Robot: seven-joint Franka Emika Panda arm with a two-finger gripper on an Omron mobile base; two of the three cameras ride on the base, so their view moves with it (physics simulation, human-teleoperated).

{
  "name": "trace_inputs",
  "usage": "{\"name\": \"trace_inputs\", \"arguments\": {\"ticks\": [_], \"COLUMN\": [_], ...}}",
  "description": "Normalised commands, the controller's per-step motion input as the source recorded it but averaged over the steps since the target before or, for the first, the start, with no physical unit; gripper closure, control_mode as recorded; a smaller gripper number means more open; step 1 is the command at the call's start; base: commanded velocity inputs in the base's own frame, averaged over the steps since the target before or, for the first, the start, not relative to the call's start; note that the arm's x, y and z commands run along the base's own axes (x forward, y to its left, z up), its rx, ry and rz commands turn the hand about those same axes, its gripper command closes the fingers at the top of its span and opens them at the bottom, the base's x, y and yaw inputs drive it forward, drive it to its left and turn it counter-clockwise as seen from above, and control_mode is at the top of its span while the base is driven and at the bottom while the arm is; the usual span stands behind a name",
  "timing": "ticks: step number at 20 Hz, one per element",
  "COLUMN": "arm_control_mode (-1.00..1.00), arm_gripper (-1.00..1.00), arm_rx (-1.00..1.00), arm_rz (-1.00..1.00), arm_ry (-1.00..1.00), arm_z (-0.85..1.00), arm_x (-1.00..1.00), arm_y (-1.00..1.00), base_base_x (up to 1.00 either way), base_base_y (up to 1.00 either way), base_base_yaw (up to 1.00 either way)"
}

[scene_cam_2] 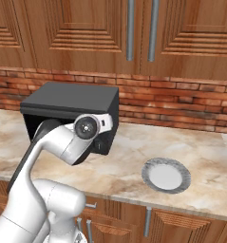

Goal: Pick up the bagel from the plate, place it on the toaster oven rack, close the door, and set the timer.

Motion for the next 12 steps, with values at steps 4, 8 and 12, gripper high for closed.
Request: {"name": "trace_inputs", "arguments": {"ticks": [4, 8, 12], "arm_control_mode": [-1.00, -1.00, -1.00], "arm_gripper": [-1.00, -1.00, -1.00], "arm_rx": [0.00, 0.00, 0.00], "arm_rz": [-0.15, -0.15, -0.14], "arm_ry": [0.02, 0.00, 0.00], "arm_z": [-0.09, -0.03, -0.16], "arm_x": [0.00, 0.00, 0.02], "arm_y": [-0.02, -0.10, -0.02], "base_base_x": [0.00, 0.00, 0.00], "base_base_y": [0.00, 0.00, 0.00], "base_base_yaw": [0.00, 0.00, 0.00]}}
